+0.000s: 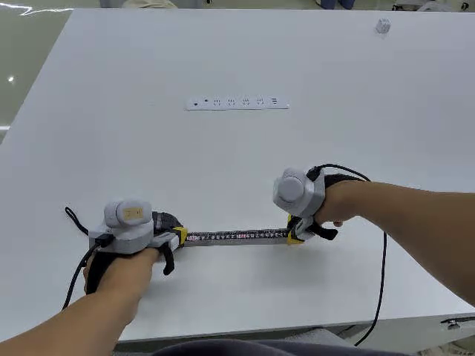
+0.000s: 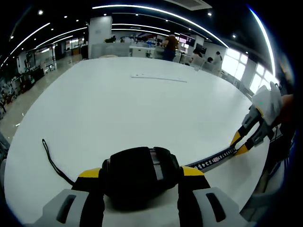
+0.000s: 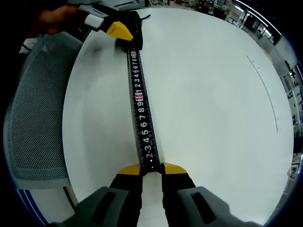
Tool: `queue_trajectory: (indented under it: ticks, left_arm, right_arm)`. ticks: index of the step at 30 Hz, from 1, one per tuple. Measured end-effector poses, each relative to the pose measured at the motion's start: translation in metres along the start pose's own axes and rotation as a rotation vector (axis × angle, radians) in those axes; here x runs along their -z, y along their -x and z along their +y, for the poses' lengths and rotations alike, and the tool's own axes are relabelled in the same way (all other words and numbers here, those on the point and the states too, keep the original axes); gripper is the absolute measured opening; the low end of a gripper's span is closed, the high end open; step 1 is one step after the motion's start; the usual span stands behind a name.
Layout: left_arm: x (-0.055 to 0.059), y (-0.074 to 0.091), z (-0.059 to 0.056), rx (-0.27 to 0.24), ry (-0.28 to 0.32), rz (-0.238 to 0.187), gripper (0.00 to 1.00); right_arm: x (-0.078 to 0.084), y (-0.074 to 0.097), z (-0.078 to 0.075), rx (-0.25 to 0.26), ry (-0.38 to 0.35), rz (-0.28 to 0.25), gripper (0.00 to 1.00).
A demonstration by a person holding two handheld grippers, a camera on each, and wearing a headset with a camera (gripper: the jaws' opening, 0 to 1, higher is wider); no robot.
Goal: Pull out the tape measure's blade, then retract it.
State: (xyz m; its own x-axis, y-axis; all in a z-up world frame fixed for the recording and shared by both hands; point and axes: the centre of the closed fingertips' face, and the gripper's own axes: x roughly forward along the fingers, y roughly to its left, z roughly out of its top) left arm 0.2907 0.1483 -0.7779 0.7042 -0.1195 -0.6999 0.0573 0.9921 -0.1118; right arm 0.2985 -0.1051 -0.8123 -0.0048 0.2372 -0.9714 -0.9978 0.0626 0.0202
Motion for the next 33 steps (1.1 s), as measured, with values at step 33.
queue_trajectory:
  ticks: [33]
  left_arm:
    - [0.0,0.004,-0.002,0.008,0.005,0.001,0.59]
  right_arm:
    - [-0.015,-0.003,0.003,0.002,-0.008,-0.028,0.15]
